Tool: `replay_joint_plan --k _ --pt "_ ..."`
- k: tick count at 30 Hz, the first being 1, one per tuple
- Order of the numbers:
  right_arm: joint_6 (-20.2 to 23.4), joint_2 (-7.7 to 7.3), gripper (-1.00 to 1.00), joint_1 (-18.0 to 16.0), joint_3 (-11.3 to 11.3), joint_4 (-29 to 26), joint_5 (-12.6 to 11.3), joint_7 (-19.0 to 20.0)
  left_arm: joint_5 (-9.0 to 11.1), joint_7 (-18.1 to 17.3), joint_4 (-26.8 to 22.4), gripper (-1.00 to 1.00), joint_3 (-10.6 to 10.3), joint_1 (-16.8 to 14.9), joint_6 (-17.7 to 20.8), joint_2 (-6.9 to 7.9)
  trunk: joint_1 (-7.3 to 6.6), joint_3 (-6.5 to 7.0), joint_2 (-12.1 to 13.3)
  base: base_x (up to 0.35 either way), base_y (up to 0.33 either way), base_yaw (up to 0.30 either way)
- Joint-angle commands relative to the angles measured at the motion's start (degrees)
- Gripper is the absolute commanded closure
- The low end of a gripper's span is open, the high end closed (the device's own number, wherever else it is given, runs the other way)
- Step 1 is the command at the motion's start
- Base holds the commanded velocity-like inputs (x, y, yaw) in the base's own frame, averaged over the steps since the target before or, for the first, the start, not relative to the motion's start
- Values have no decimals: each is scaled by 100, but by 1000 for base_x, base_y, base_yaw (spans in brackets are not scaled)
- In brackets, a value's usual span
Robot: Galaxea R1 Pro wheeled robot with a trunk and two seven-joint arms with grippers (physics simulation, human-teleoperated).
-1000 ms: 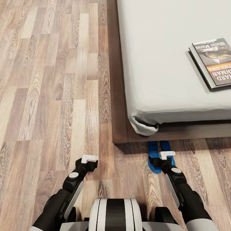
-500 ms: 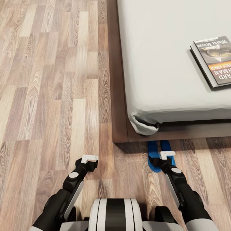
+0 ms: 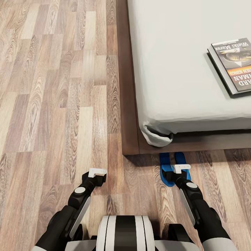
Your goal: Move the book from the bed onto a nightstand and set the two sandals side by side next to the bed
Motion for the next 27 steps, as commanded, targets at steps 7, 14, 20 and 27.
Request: replay_joint_plan --k 7,14,20,27 --pt "34 0 -100 -2 -3 -8 22 10 59 50 -4 -100 -11 -2 23 2 -1 -3 -1 0 0 0" --pt "39 0 -100 -5 0 -8 19 21 60 50 1 -100 -11 0 32 1 -11 86 4 0 0 0" --pt "42 2 -100 -4 5 -19 33 27 57 50 2 -100 -11 2 25 2 -11 86 4 0 0 0" --pt "55 0 -100 -5 6 -17 27 25 56 50 2 -100 -11 0 23 2 -11 86 4 0 0 0"
